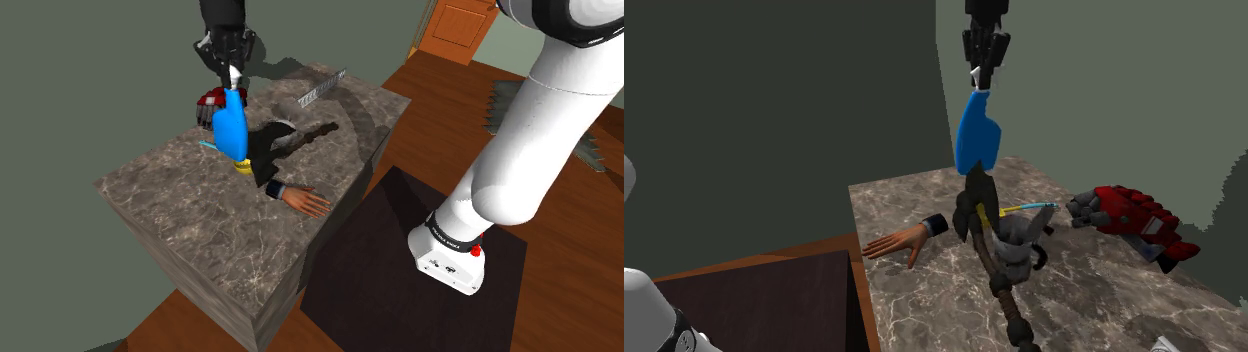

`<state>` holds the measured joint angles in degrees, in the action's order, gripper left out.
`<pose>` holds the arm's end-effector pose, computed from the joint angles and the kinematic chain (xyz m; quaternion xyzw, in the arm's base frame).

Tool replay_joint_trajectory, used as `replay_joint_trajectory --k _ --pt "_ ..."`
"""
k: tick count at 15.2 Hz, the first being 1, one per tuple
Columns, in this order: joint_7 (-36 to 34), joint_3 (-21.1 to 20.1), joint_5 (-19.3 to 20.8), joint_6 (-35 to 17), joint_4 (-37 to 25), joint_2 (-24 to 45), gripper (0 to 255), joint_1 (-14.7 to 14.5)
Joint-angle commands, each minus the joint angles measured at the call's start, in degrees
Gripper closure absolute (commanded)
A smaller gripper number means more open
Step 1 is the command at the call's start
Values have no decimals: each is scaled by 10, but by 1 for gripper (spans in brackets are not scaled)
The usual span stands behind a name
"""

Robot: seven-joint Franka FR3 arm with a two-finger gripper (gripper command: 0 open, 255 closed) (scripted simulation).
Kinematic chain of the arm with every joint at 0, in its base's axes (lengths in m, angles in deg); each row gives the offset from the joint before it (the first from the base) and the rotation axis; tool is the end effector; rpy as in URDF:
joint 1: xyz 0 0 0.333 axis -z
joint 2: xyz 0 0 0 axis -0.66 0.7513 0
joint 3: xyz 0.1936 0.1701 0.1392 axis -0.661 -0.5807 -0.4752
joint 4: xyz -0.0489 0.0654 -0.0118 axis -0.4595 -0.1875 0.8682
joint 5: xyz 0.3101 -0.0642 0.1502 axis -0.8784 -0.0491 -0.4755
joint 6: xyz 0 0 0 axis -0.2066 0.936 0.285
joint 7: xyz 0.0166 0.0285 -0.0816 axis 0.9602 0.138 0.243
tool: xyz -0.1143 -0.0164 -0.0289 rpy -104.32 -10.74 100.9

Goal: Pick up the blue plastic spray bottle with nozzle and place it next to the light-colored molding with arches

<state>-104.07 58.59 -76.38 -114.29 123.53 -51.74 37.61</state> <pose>0.5189 0.2258 0.5155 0.9986 0.0526 0.0003 0.0024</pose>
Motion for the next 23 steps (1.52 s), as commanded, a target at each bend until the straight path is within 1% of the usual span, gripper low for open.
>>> replay_joint_trajectory --k 1,6,12,17,23 --pt "32 11 -11 -11 35 -27 255 21" --pt "104 41 -29 -23 89 -72 255 61" --pt "189 81 -39 -30 128 -106 255 104" --pt "258 116 -41 -33 142 -118 255 138" --pt "338 158 -39 -32 137 -113 255 176"
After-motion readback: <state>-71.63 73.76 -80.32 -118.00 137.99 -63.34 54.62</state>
